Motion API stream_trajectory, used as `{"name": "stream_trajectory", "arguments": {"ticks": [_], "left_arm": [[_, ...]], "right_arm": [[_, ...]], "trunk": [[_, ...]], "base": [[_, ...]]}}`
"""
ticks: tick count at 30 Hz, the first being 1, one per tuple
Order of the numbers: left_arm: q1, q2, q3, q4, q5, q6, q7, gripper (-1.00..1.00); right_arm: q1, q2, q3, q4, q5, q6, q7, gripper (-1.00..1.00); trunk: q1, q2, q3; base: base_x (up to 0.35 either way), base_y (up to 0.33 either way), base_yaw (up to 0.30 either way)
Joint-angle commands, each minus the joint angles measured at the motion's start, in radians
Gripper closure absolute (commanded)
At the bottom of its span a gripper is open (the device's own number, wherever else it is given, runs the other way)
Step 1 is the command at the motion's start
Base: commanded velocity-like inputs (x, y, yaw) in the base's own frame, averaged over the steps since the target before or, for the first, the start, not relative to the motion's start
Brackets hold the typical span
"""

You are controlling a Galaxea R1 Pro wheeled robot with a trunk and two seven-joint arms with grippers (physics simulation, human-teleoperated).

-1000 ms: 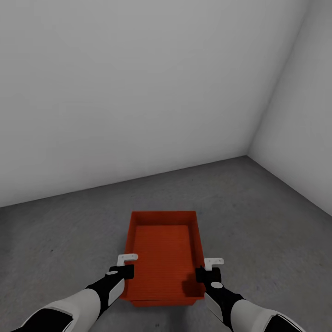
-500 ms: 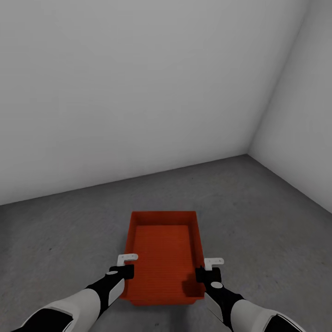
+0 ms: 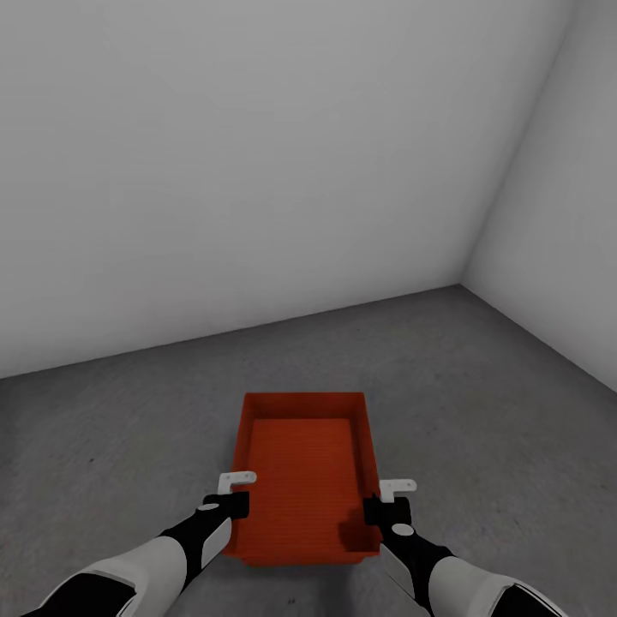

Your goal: Move the two storage containers from the living room to the garage. In the garage, place one container on the floor and stack the other container on top of it (either order is fine).

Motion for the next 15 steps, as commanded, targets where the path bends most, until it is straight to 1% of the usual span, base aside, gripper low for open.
{"name": "stream_trajectory", "arguments": {"ticks": [1,15], "left_arm": [[-0.002,0.010,0.066,-0.003,-0.003,-0.026,0.081,1.00],[-0.002,0.009,0.066,-0.003,-0.003,-0.026,0.081,1.00]], "right_arm": [[0.000,0.000,0.021,0.000,-0.011,0.003,0.008,1.00],[0.000,0.000,0.021,0.000,-0.011,0.003,0.008,1.00]], "trunk": [[0.000,0.000,-0.001],[0.000,0.000,-0.001]], "base": [[0.000,0.000,0.000],[0.000,0.000,0.000]]}}
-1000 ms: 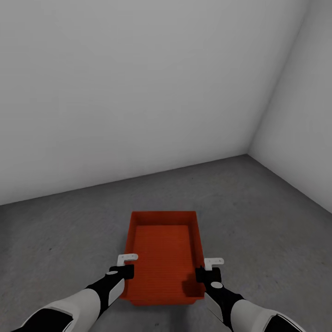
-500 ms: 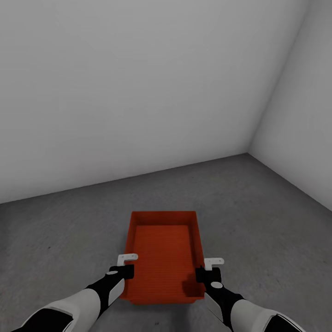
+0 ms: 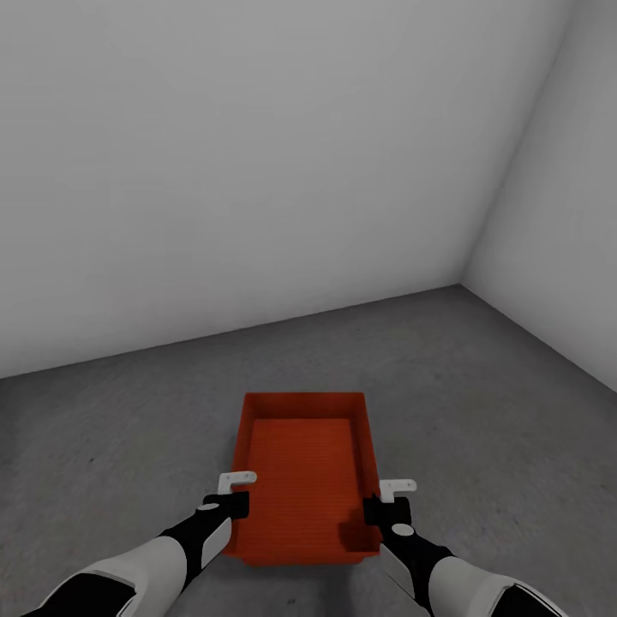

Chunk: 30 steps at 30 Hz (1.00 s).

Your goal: Move the two storage containers from the living room to the garage. In the garage, place one container on the floor and stack the other container on top of it (either order is fine).

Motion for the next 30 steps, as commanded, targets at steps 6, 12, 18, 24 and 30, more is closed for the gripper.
{"name": "stream_trajectory", "arguments": {"ticks": [6,12,18,24,30], "left_arm": [[-0.002,0.009,0.066,-0.003,-0.003,-0.026,0.081,1.00],[-0.002,0.008,0.066,-0.003,-0.003,-0.026,0.081,1.00],[-0.002,0.008,0.066,-0.003,-0.003,-0.026,0.081,1.00],[-0.002,0.008,0.066,-0.003,-0.003,-0.026,0.081,1.00],[-0.002,0.008,0.066,-0.003,-0.003,-0.027,0.081,1.00]], "right_arm": [[0.001,0.000,0.021,0.000,-0.012,0.003,0.008,1.00],[0.000,0.000,0.021,0.000,-0.012,0.003,0.008,1.00],[0.001,0.000,0.021,0.000,-0.012,0.003,0.008,1.00],[0.000,0.000,0.021,0.000,-0.012,0.003,0.008,1.00],[0.001,0.000,0.021,0.000,-0.012,0.003,0.008,1.00]], "trunk": [[0.000,0.000,-0.001],[0.023,-0.042,-0.020],[0.046,-0.084,-0.038],[0.061,-0.112,-0.051],[0.061,-0.112,-0.051]], "base": [[0.000,0.000,0.000],[0.000,0.000,0.000],[0.000,0.000,0.000],[0.000,0.000,0.000],[0.000,0.000,0.000]]}}
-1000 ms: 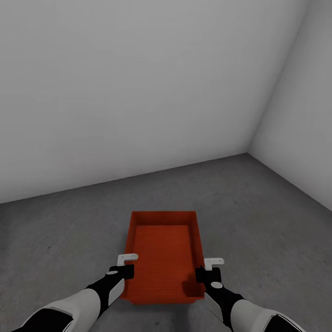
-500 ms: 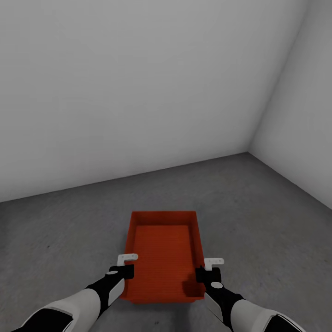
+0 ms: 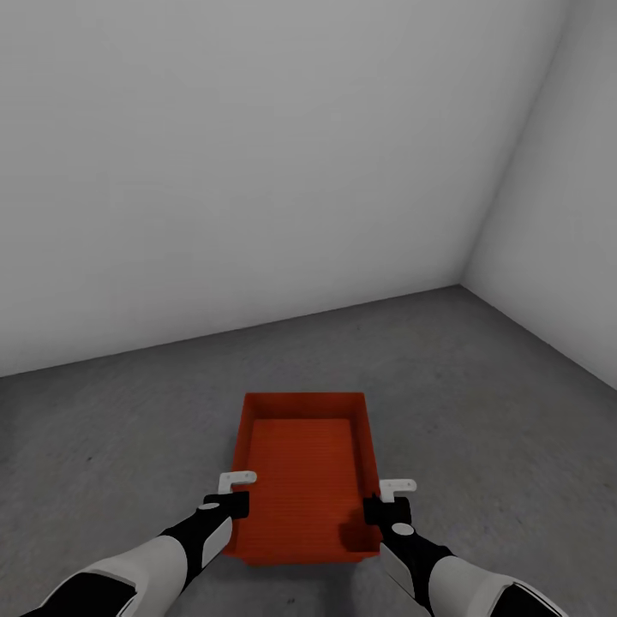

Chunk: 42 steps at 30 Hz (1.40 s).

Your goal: Move the two storage containers from the living room to the garage. In the garage, place one container on the floor and stack the other container on top of it (either order is fine).

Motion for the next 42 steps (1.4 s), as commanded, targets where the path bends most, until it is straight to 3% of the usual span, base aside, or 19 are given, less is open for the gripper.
{"name": "stream_trajectory", "arguments": {"ticks": [1,20,21,22,42], "left_arm": [[0.000,0.010,0.069,-0.003,-0.003,-0.031,0.076,1.00],[0.000,0.009,0.071,-0.001,-0.005,-0.030,0.076,1.00],[0.000,0.010,0.071,-0.001,-0.005,-0.030,0.076,-1.00],[0.000,0.010,0.071,-0.001,-0.006,-0.029,0.076,-1.00],[0.000,0.009,0.070,-0.003,-0.005,-0.031,0.077,-1.00]], "right_arm": [[0.003,0.000,0.013,-0.003,0.001,0.002,0.006,1.00],[0.003,0.000,0.013,-0.003,0.002,-0.003,0.007,1.00],[0.003,0.000,0.013,-0.003,0.003,-0.003,0.007,1.00],[0.003,0.000,0.013,-0.003,0.003,-0.003,0.007,-1.00],[0.003,-0.002,0.013,-0.003,0.003,-0.003,0.007,-1.00]], "trunk": [[0.013,0.000,-0.001],[0.013,0.000,-0.001],[0.013,0.000,-0.001],[0.013,0.000,-0.001],[0.013,0.000,-0.001]], "base": [[0.000,0.000,0.000],[0.000,0.000,0.000],[0.000,0.000,0.000],[0.000,0.000,0.000],[0.000,0.000,0.000]]}}
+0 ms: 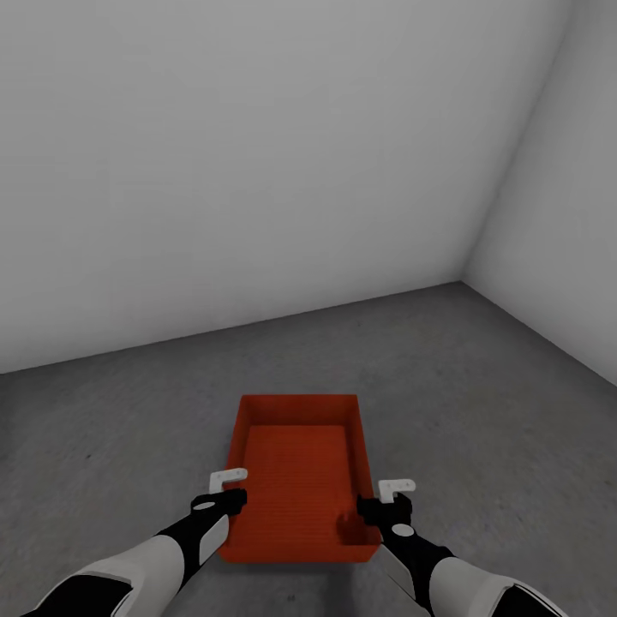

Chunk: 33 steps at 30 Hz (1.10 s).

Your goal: Move the two storage containers from the living room to the garage. In the garage, place one container on the floor and stack the other container on top of it (either order is fine).

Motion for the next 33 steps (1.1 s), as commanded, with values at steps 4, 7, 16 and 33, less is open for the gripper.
{"name": "stream_trajectory", "arguments": {"ticks": [4,7,16,33], "left_arm": [[-0.001,-0.001,-0.008,0.001,0.010,-0.004,0.004,-1.00],[-0.001,-0.001,-0.008,0.001,0.011,-0.004,0.005,-1.00],[-0.001,-0.001,-0.008,0.002,0.011,-0.003,0.003,-1.00],[-0.001,0.013,-0.010,0.011,0.011,-0.003,0.003,-1.00]], "right_arm": [[0.000,0.000,0.009,0.000,-0.008,-0.003,-0.003,-1.00],[-0.001,0.000,0.009,0.000,-0.008,-0.003,-0.003,-1.00],[-0.001,0.000,0.008,0.000,-0.008,-0.003,-0.003,-1.00],[-0.001,-0.016,0.009,0.005,-0.007,0.002,-0.006,-1.00]], "trunk": [[0.000,0.000,-0.001],[0.000,0.000,-0.001],[-0.027,0.049,0.021],[-0.092,0.168,0.074]], "base": [[0.000,0.000,0.000],[0.000,0.000,0.000],[0.000,0.000,0.000],[0.000,0.000,0.000]]}}
